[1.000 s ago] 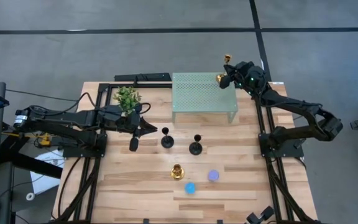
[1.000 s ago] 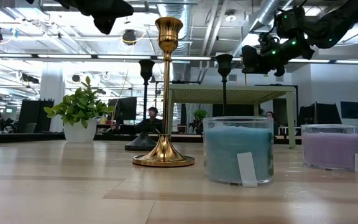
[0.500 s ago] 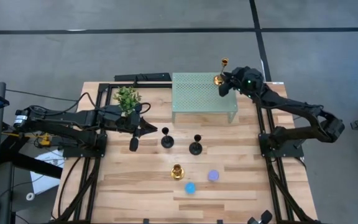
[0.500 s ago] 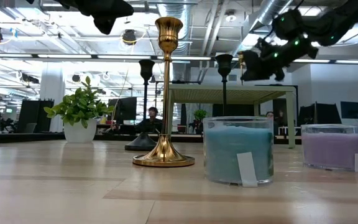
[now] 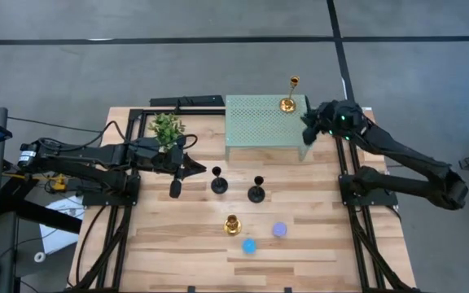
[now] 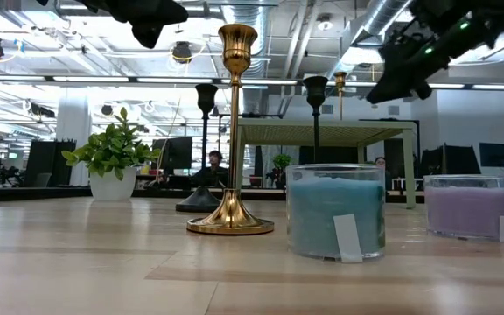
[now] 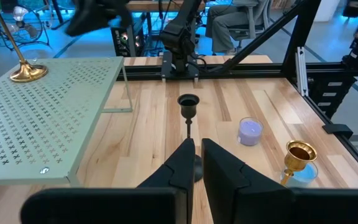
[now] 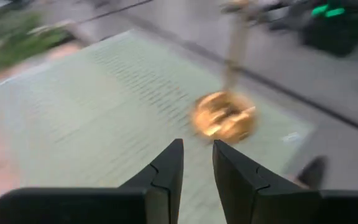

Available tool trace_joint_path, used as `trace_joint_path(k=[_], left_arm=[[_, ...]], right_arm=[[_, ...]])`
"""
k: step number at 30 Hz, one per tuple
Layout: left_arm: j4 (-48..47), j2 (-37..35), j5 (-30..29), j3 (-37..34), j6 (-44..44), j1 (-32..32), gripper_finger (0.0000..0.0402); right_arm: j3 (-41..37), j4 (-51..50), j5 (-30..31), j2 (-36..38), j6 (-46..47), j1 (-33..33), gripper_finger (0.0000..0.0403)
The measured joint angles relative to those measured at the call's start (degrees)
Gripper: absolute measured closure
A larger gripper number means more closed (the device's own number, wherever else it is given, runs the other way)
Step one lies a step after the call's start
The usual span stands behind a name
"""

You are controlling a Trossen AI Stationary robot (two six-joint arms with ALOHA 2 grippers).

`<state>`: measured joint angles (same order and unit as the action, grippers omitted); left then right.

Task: Pick & Place candle stick holders
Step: Put the black candle holder on the shelf

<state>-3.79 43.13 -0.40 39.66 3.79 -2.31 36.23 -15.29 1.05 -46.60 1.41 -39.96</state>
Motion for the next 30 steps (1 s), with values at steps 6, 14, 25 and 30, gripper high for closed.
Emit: trace_joint_path(k=[6,14,25,30], left_arm=[[0.0,0.0,0.0,0.0,-0.1,0.0,0.0373],[0.0,0.0,0.0,0.0,-0.2,0.0,0.0373],[0.0,0.0,0.0,0.0,-0.2,0.0,0.0373],[-0.1,0.0,0.0,0.0,-0.2,0.0,0.0373]], right_arm=[[0.0,-10.5,-14.2,5.5,1.4,7.1,0.0324],[0.0,-14.4,-21.0,5.5,2.1,18.2,0.0323],[0.0,-7.1,-13.3,-8.6,2.7,31.1,0.0323],[0.0,-1.0,-12.9,-16.5,1.7,34.5,0.0323]])
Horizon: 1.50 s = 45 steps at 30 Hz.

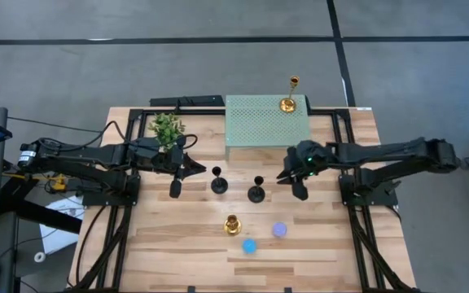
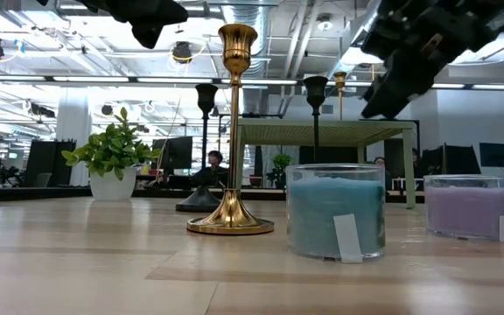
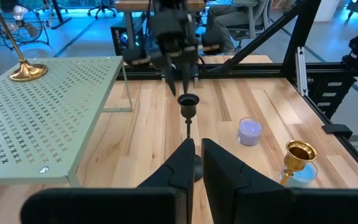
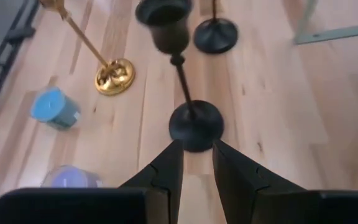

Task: Pick & Place candle stick holders
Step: Put the black candle holder on the shelf

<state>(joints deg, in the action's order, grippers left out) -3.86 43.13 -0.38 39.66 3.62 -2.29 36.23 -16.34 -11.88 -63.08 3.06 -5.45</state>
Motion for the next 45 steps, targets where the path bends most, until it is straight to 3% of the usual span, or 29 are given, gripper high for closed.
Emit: trace_joint_path(k=[10,19,34,41,45], left_arm=[[-0.3,0.0,0.0,0.0,0.0,0.0,0.0373],[-0.3,0.0,0.0,0.0,0.0,0.0,0.0373],[-0.4,0.0,0.0,0.0,0.0,0.0,0.0373],[-0.4,0.0,0.0,0.0,0.0,0.0,0.0373],[-0.4,0.0,0.0,0.0,0.0,0.0,0.0373]], right_arm=[[0.0,11.0,1.7,-15.0,-0.3,2.6,0.0324],[0.0,23.3,1.4,-22.6,-0.6,3.3,0.0338],[0.0,30.2,-1.4,-23.7,1.1,4.2,0.0342],[0.1,30.6,0.2,-23.6,1.2,4.4,0.0392],[0.1,30.5,1.6,-23.6,1.0,4.7,0.0396]])
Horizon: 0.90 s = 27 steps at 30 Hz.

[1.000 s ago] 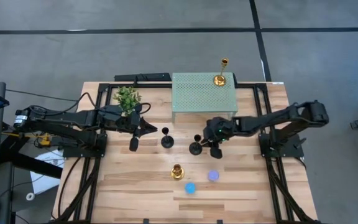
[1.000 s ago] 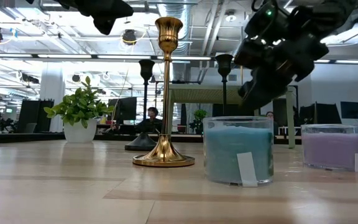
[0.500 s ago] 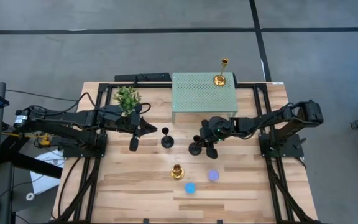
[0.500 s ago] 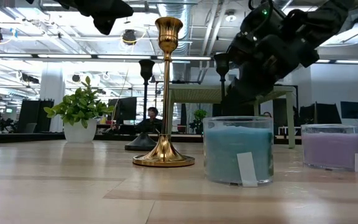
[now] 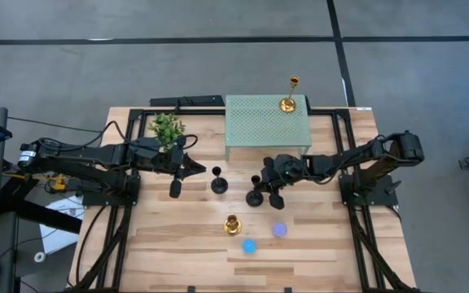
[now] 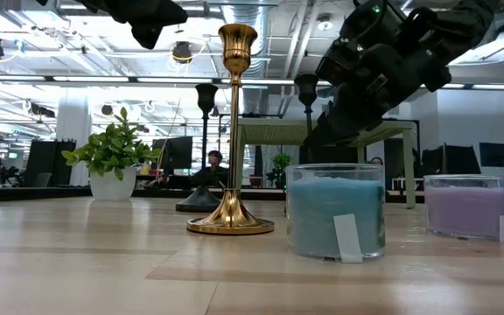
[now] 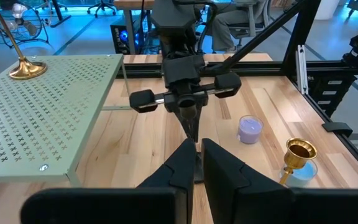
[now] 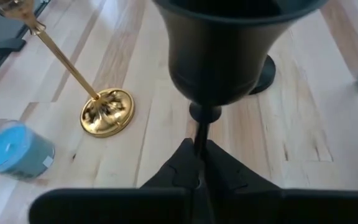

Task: Pick & Place candle stick holders
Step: Put the black candle holder on the shelf

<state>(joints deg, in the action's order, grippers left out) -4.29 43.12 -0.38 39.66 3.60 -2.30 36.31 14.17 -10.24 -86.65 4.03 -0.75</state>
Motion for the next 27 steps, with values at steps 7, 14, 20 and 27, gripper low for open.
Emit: trace_joint_path(k=[7,14,20,27], left_arm=[[0.0,0.0,0.0,0.0,0.0,0.0,0.0373],[0.0,0.0,0.0,0.0,0.0,0.0,0.0373],[0.0,0.0,0.0,0.0,0.0,0.0,0.0373],[0.0,0.0,0.0,0.0,0.0,0.0,0.0373]], right_arm=[[0.0,-1.0,3.1,1.1,-0.3,-0.1,0.0400],[2.3,-8.8,7.4,6.5,-0.4,0.1,0.0402],[6.9,-17.5,14.8,12.6,0.9,-0.2,0.0402],[16.5,-27.2,24.2,15.2,-0.2,-1.4,0.0403]])
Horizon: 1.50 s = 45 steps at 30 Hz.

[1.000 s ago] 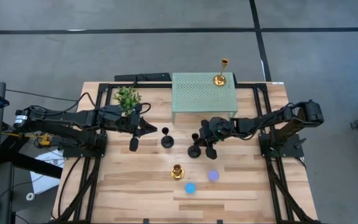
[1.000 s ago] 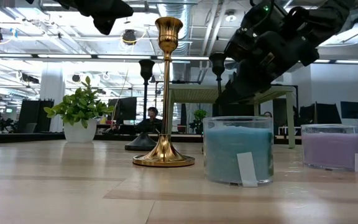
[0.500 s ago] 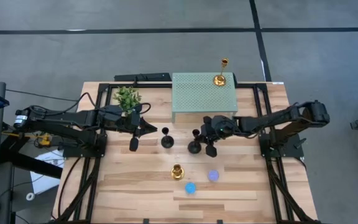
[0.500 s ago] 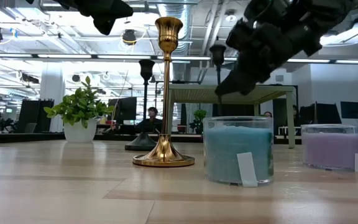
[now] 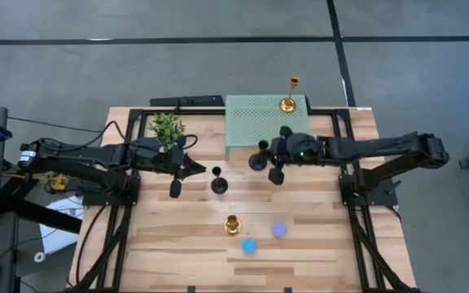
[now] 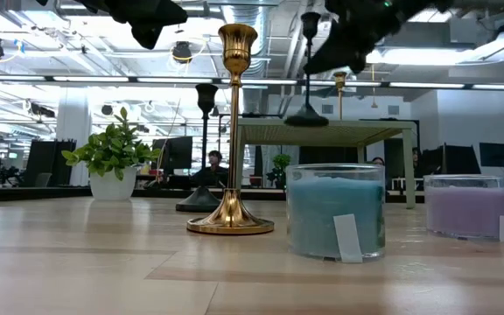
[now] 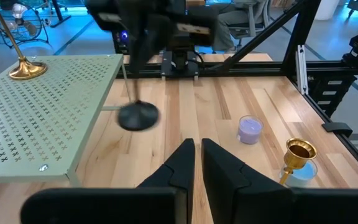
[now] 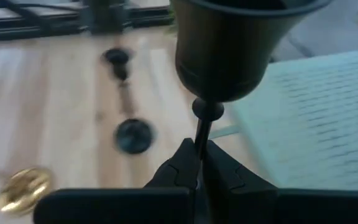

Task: Pick & Place candle stick holders
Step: Put the black candle holder on the shelf

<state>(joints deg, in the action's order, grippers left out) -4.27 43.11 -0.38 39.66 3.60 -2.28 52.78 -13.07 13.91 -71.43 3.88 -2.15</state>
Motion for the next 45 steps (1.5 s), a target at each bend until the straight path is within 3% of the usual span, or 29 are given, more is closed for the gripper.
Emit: trace_joint_path(k=[7,14,22,32,45], left_arm=[[0.0,0.0,0.0,0.0,0.0,0.0,0.0373],[-0.3,0.0,0.0,0.0,0.0,0.0,0.0373],[-0.3,0.0,0.0,0.0,0.0,0.0,0.0373],[-0.4,0.0,0.0,0.0,0.0,0.0,0.0373],[-0.5,0.0,0.0,0.0,0.0,0.0,0.0373]], right_arm=[[7.0,-1.5,1.1,-0.1,-2.9,-5.3,0.0403],[7.5,-1.4,-0.7,-0.3,-3.4,-15.0,0.0403],[7.6,4.0,-2.1,-4.7,-3.8,-20.9,0.0403],[12.8,5.6,-2.0,-11.9,-4.5,-25.3,0.0403],[21.8,-5.2,2.6,-15.3,-4.6,-26.8,0.0403]])
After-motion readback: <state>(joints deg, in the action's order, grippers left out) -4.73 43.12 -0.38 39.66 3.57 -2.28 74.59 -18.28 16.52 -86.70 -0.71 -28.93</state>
